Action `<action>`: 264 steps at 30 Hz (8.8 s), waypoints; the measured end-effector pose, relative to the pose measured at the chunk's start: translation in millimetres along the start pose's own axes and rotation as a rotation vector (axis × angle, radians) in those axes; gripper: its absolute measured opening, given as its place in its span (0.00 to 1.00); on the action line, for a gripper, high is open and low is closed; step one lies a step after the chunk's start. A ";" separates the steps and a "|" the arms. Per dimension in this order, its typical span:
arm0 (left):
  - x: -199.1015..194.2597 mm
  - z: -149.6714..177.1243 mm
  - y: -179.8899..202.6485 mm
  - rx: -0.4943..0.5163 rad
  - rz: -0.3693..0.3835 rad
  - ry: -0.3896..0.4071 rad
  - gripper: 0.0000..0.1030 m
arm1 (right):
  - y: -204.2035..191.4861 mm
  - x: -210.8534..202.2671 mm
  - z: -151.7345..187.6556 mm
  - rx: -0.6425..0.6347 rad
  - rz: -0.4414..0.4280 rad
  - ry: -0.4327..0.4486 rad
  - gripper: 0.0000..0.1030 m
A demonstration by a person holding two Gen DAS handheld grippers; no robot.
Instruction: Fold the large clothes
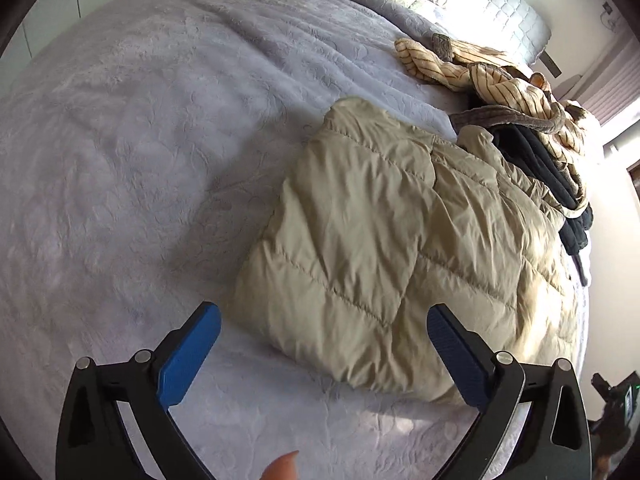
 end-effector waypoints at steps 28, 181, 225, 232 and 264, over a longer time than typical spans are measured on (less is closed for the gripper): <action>79.7 -9.0 -8.9 -0.274 0.275 -0.053 0.27 | 34.7 96.4 -18.7 0.455 -0.328 -0.023 0.59; -50.0 144.2 391.3 0.870 0.485 -0.155 0.74 | 18.7 -98.7 39.3 -0.038 0.221 0.305 0.12; 99.8 184.9 465.8 0.930 0.162 -0.127 0.75 | 102.4 -59.9 -32.9 -0.120 0.332 0.208 0.30; 60.3 170.2 447.3 0.871 0.170 -0.116 0.75 | 104.3 -64.1 -34.9 -0.114 0.309 0.175 0.32; 68.8 143.0 307.7 0.391 0.178 -0.208 0.85 | 92.1 -13.5 -116.0 -0.243 0.212 -0.036 0.12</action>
Point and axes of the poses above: each gripper's, at about its wrist camera, not at the fingertips, and x roughly the way its jaws point, y to its right, z to its underside, the point moved 3 cm from there along x, roughly the way its jaws point, and after that the axes turned 2 degrees about y, right-handed, at the moved point
